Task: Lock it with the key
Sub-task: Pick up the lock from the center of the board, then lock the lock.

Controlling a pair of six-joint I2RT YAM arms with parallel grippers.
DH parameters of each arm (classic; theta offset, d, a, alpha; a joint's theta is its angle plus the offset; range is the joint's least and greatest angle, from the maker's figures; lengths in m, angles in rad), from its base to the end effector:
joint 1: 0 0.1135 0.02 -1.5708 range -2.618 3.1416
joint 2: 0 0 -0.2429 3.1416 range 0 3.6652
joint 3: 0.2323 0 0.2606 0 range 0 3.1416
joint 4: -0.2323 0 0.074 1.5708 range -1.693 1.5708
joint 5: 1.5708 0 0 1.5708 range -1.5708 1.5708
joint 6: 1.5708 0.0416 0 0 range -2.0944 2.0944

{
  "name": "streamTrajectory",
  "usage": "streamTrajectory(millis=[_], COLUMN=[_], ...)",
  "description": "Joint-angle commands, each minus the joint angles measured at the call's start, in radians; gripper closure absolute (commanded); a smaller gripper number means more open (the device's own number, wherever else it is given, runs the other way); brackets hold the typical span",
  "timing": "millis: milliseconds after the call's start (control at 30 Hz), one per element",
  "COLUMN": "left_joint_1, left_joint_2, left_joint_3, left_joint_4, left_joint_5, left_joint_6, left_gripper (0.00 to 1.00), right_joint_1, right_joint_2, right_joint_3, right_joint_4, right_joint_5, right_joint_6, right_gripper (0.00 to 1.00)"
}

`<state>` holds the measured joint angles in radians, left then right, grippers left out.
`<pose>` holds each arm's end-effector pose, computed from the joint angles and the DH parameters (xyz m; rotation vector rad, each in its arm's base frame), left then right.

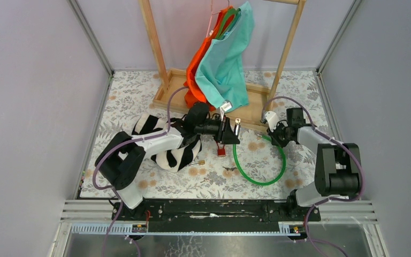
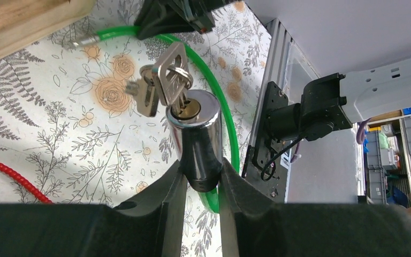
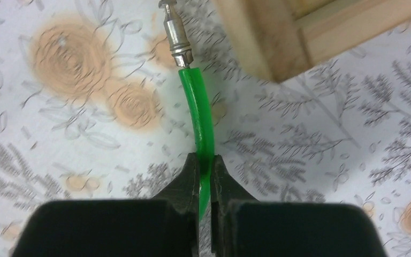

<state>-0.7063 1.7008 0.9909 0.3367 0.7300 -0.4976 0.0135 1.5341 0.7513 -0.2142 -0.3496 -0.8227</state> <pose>0.2716 -0.2682 0.1963 0.7570 2.0146 -1.4606 0.2944 0.0182 0.1249 -1.1251 2.2142 0.1146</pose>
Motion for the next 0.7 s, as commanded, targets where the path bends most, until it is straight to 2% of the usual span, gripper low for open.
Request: streamTrajectory(millis=[0, 267, 500, 667], left_joint_1=[0.019, 0.037, 0.059, 0.086], left_joint_2=[-0.059, -0.12, -0.174, -0.177], left_joint_3=[0.013, -0.025, -0.089, -0.151], left_joint_4=[0.038, 0.073, 0.134, 0.331], left_joint_5=[0.012, 0.084, 0.116, 0.236], left_joint_6=[0.06, 0.162, 0.2, 0.133], left_gripper=[1.0, 1.0, 1.0, 1.0], right_joint_1=[0.0, 0.004, 0.064, 0.153], right_joint_2=[-0.103, -0.247, -0.372, -0.455], right_joint_3=[-0.006, 0.118, 0.179, 0.193], right_joint_4=[-0.173, -0.375, -0.444, -0.465], right_joint_5=[-0.043, -0.295, -0.368, -0.393], right_joint_6=[-0.072, -0.012, 0.049, 0.1], right_gripper=[1.0, 1.0, 1.0, 1.0])
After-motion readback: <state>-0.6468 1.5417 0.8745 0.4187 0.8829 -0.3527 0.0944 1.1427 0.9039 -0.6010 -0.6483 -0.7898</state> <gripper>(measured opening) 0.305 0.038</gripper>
